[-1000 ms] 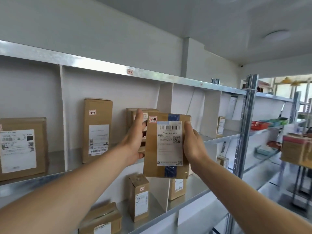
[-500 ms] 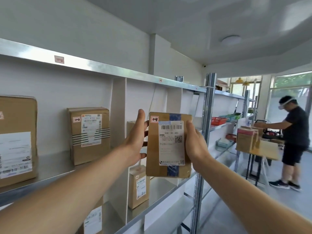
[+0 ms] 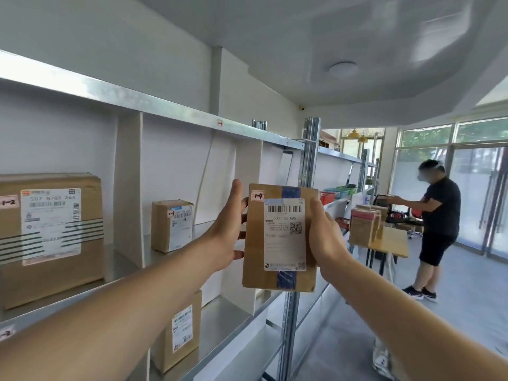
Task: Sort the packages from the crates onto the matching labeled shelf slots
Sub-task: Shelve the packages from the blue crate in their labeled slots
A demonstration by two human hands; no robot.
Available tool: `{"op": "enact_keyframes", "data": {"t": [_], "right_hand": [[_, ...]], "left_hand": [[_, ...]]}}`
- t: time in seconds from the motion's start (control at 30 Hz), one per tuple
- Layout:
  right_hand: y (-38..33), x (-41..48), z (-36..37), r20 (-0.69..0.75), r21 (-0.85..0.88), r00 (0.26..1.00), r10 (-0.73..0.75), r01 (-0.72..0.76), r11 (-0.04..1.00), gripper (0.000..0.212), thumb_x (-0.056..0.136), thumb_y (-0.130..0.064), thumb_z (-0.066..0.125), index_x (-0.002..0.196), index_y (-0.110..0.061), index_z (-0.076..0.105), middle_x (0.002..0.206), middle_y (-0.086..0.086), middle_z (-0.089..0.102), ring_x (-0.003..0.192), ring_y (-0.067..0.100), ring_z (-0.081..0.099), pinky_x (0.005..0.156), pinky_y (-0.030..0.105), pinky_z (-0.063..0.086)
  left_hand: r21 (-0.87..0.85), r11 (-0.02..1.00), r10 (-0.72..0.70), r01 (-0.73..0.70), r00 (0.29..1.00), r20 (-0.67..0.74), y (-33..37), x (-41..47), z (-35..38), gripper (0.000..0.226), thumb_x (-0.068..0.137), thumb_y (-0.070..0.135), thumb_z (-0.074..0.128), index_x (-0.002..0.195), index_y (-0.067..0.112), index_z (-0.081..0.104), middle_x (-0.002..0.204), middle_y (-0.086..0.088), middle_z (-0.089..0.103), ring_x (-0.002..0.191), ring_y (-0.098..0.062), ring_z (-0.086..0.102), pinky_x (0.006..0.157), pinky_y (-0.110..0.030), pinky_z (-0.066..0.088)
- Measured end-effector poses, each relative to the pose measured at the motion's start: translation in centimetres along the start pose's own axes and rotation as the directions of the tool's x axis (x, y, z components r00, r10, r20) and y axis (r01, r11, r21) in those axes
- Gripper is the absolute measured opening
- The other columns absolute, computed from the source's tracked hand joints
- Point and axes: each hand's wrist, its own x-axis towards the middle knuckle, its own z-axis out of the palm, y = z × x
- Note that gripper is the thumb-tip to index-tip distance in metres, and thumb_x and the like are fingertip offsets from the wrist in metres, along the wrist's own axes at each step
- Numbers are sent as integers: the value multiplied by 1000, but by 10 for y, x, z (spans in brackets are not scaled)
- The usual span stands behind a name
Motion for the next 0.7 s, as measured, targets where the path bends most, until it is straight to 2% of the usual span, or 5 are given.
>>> {"op": "enact_keyframes", "data": {"t": [0.13, 0.33, 0.47, 0.6, 0.7], "right_hand": [[11, 35, 1, -47, -23, 999, -12, 11, 1000, 68, 95, -78, 27, 116, -26, 66, 104, 5, 75, 95, 26, 72, 83, 45, 60], [14, 84, 2, -151, -47, 989, 3, -10, 999, 90, 71, -89, 24, 116, -25, 68, 103, 6, 76, 91, 27, 73, 70, 38, 58], [27, 112, -5, -218, -36, 976, 23, -32, 999, 94, 64, -92, 24, 120, -29, 68, 105, 3, 77, 92, 29, 75, 86, 53, 62], [35, 139, -16, -280, -89, 959, 33, -61, 994, 74, 90, -81, 27, 120, -26, 65, 107, 2, 74, 92, 25, 71, 73, 39, 58], [45, 167, -27, -281, -82, 959, 39, -65, 994, 67, 97, -75, 29, 119, -23, 66, 106, 3, 73, 95, 26, 70, 80, 41, 58]], "left_hand": [[-21, 1000, 10, -9, 998, 65, -9, 47, 2, 82, 83, 89, 10, 139, 47, 52, 139, 2, 58, 123, -26, 53, 91, -51, 40], [-28, 999, 28, -24, 986, 162, -5, 113, 11, 87, 82, 90, 9, 139, 43, 55, 139, -2, 59, 125, -27, 53, 88, -47, 42], [-35, 999, 21, -14, 975, 223, -14, 150, 26, 90, 79, 92, 10, 141, 43, 53, 139, -1, 58, 124, -27, 53, 85, -46, 43], [-43, 999, 24, -14, 968, 251, -19, 183, 41, 88, 80, 91, 10, 143, 43, 50, 141, 0, 57, 126, -28, 52, 89, -49, 41], [-44, 999, 26, -15, 966, 257, -21, 205, 53, 89, 79, 91, 11, 142, 43, 51, 141, -2, 57, 128, -30, 51, 98, -54, 40]]}}
